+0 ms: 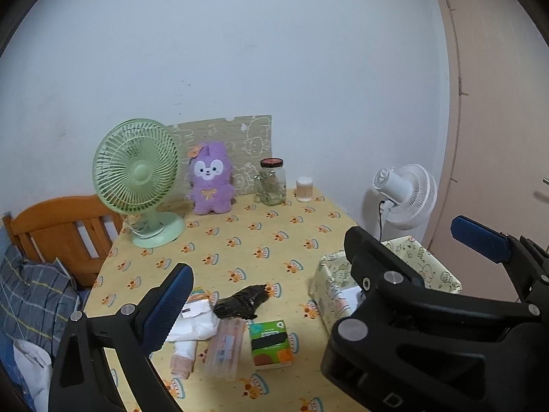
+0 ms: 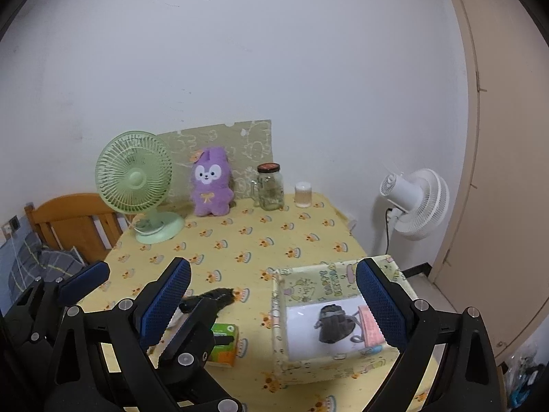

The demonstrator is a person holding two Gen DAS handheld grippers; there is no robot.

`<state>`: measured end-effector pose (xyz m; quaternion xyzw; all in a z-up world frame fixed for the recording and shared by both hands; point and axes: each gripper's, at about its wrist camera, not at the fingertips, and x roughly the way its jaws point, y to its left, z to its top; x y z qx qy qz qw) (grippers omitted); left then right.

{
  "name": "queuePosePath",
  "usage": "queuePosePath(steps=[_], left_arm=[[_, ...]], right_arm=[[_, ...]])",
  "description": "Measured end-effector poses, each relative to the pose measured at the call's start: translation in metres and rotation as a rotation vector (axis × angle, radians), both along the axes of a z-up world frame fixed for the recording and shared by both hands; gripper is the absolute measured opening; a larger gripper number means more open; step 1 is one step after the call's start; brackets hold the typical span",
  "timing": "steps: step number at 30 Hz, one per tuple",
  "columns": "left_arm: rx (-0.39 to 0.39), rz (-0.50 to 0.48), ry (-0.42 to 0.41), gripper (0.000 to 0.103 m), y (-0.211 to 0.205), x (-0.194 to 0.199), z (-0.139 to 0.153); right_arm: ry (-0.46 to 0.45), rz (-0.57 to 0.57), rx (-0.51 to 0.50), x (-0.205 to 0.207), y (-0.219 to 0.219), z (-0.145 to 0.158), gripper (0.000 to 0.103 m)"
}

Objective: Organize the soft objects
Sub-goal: 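Withdraw both open tools from the box back over the table, then grasp the clear straw bag with the left tool while the right tool grasps the green tissue pack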

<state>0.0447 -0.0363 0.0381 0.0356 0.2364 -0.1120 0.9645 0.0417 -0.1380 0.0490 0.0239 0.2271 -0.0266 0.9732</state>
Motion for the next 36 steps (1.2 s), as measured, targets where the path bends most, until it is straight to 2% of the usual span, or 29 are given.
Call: queuePosePath(steps=[11, 26, 36], left_arm=[[0.003, 0.038, -0.005, 0.1, 0.025, 0.002, -0.014], [0.012, 0.09, 0.042, 0.097, 0.058, 0.006, -0.067], [-0.01, 0.109, 0.091, 0.096, 0.071, 0.009, -0.099]], right_arm=[[0.005, 0.032, -0.009, 0.003, 0.029, -0.015, 0.099], [0.058, 0.116, 0.006, 0.014, 0.062, -0.071, 0.099], [0.087, 0.156, 0.013, 0.021, 0.077, -0.102, 0.099]])
